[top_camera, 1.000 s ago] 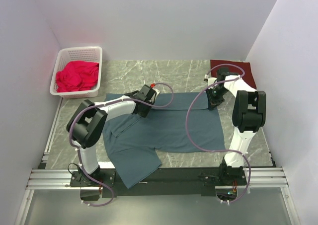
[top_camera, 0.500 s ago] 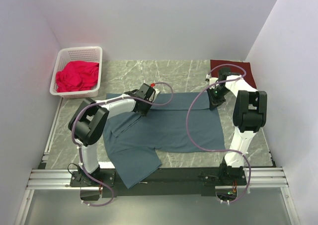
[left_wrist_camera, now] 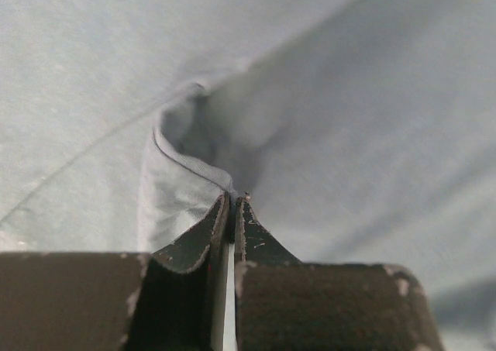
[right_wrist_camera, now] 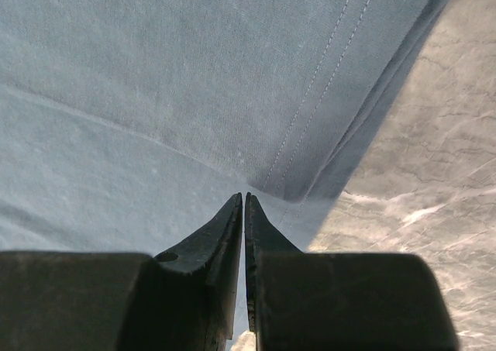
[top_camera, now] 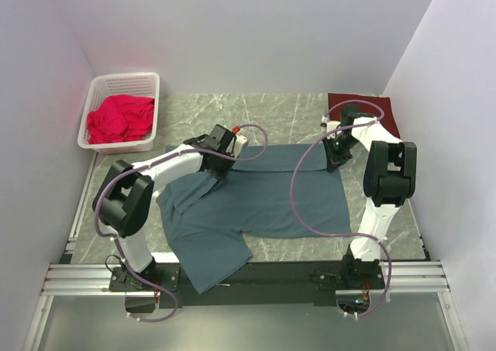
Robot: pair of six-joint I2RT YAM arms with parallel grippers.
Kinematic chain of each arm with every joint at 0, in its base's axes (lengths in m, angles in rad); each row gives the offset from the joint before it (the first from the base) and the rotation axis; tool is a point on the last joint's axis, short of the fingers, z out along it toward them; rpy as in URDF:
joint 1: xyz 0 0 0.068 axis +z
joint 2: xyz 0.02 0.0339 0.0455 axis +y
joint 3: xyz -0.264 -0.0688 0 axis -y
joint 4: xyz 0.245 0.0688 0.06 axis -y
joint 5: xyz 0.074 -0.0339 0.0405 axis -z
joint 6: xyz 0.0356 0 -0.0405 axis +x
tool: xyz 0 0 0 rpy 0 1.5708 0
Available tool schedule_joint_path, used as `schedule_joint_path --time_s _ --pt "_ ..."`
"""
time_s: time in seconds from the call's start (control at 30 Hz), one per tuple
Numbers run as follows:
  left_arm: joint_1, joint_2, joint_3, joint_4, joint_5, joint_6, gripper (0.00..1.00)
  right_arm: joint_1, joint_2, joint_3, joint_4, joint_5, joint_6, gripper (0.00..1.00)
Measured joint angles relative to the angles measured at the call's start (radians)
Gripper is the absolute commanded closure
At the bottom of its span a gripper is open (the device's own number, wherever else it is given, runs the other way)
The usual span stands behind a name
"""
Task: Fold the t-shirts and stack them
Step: Fold the tshirt
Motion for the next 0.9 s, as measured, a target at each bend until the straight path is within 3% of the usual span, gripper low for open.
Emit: schedule_joint_path --time_s 0.13,0.4,0.53,0.73,0.9 --pt "-0.003 -0.026 0.006 -0.048 0.077 0.031 0.8 0.0 0.0 0.006 -0.002 0.007 -0.005 0.88" --pt "-0.02 -0.026 0.008 -0.176 0.238 0.134 0.68 -0.004 0.0 0.038 -0.009 0.036 -0.018 0.87" --pt "-0.024 -0.021 0.016 -0.237 0.294 0.192 0.53 -0.004 0.0 0.044 -0.012 0.042 -0.019 0.87" --pt "0.007 -0.093 -0.013 -0.269 0.37 0.271 0.47 -0.005 0.0 0.045 -0.023 0.038 -0.022 0.86" --pt "0.158 -0.262 -0.129 -0.358 0.426 0.44 0.43 0.003 -0.006 0.045 -0.042 0.011 -0.021 0.86"
